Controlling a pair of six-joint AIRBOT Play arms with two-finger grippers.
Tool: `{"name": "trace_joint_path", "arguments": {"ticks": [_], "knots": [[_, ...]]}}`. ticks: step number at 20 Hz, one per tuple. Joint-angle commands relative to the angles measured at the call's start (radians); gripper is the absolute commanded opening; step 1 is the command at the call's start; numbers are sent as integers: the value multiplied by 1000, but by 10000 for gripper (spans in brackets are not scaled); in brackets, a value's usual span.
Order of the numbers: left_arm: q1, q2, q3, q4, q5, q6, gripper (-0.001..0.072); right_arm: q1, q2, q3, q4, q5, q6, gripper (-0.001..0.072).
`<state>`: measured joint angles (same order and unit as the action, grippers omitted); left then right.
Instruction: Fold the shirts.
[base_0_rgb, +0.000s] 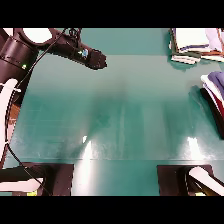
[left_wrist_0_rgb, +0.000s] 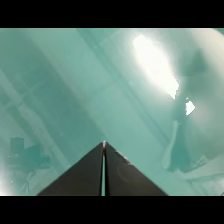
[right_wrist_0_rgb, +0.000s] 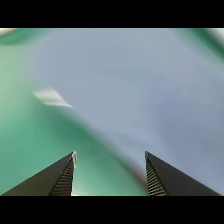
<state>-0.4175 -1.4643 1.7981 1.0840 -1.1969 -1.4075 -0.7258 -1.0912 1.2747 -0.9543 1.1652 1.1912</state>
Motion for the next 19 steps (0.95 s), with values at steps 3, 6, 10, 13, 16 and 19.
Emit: {"name": "trace_joint_path", "arguments": {"ticks": [3, 6, 10, 13, 16, 19], "knots": [[0, 0, 0, -1, 13, 1, 30, 462, 1, 3, 115, 3, 6, 507], [0, 0, 0, -1, 13, 1, 30, 684, 1, 2, 114, -80, 6, 504], [0, 0, 0, -1, 13, 1, 30, 861, 1, 2, 113, -161, 5, 177], [0, 0, 0, -1, 12, 1, 30, 894, 1, 2, 114, -170, 4, 17], [0, 0, 0, -1, 12, 1, 30, 893, 1, 2, 114, -162, 5, 18], [0, 0, 0, -1, 12, 1, 30, 892, 1, 2, 114, -160, 5, 18]]}}
